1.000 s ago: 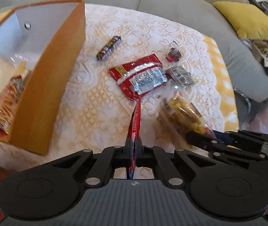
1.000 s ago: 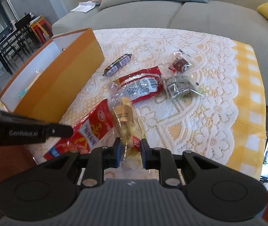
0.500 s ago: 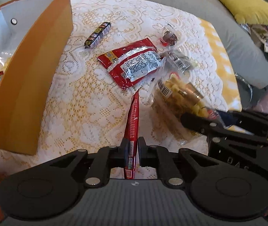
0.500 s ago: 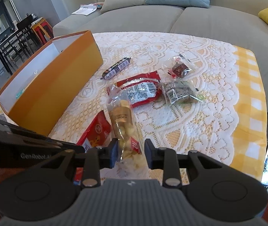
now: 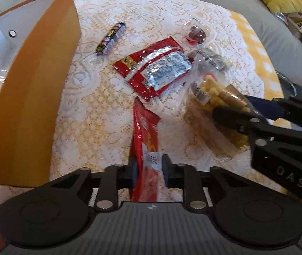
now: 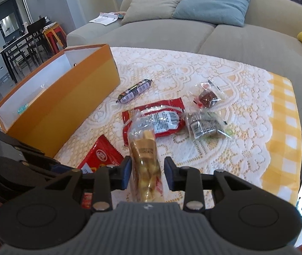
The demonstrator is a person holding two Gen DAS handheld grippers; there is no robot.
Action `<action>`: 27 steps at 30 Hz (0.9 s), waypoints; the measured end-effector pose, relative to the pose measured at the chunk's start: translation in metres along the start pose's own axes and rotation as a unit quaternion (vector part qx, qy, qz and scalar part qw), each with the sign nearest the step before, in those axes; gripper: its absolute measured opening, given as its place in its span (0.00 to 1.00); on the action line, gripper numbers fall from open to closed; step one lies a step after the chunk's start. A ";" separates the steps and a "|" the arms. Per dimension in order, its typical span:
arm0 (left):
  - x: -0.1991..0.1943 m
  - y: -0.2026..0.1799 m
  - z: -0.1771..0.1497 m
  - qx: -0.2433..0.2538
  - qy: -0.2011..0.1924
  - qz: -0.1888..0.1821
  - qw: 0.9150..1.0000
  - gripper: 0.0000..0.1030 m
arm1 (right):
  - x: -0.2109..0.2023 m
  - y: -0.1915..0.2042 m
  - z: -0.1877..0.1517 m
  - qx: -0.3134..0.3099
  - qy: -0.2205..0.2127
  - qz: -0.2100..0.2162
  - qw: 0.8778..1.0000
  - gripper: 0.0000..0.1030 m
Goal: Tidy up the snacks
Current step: 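Carry the sausage pack over the box with the left tool while the right tool carries the pastry bag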
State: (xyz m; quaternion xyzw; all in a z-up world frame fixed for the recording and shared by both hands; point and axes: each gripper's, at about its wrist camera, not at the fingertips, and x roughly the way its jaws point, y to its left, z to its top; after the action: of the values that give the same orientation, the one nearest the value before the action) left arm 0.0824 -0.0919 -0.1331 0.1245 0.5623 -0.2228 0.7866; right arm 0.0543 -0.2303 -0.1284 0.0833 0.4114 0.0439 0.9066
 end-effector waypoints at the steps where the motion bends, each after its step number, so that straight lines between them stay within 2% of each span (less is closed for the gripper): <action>1: 0.000 -0.001 0.000 0.004 -0.001 0.011 1.000 0.08 | 0.000 0.000 0.000 -0.003 -0.001 -0.001 1.000 0.28; 2: 0.000 -0.001 0.000 0.007 0.000 0.015 1.000 0.08 | 0.000 0.000 0.000 -0.004 -0.002 -0.002 1.000 0.23; 10: -0.018 0.000 -0.003 0.002 -0.026 0.007 1.000 0.07 | -0.009 0.001 0.002 -0.002 -0.010 -0.012 1.000 0.20; 19: -0.071 0.009 0.007 -0.013 -0.094 0.004 0.995 0.07 | -0.030 0.020 0.009 -0.004 -0.033 0.000 0.999 0.19; 27: -0.115 0.038 0.021 -0.018 -0.149 0.031 0.988 0.07 | -0.035 0.045 0.033 -0.015 -0.040 0.030 0.999 0.19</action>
State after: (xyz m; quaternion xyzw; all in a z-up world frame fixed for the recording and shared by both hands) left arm 0.0877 -0.0447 -0.0203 0.0931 0.4385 -0.2039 0.8703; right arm 0.0553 -0.1955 -0.0724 0.0840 0.3712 0.0733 0.9218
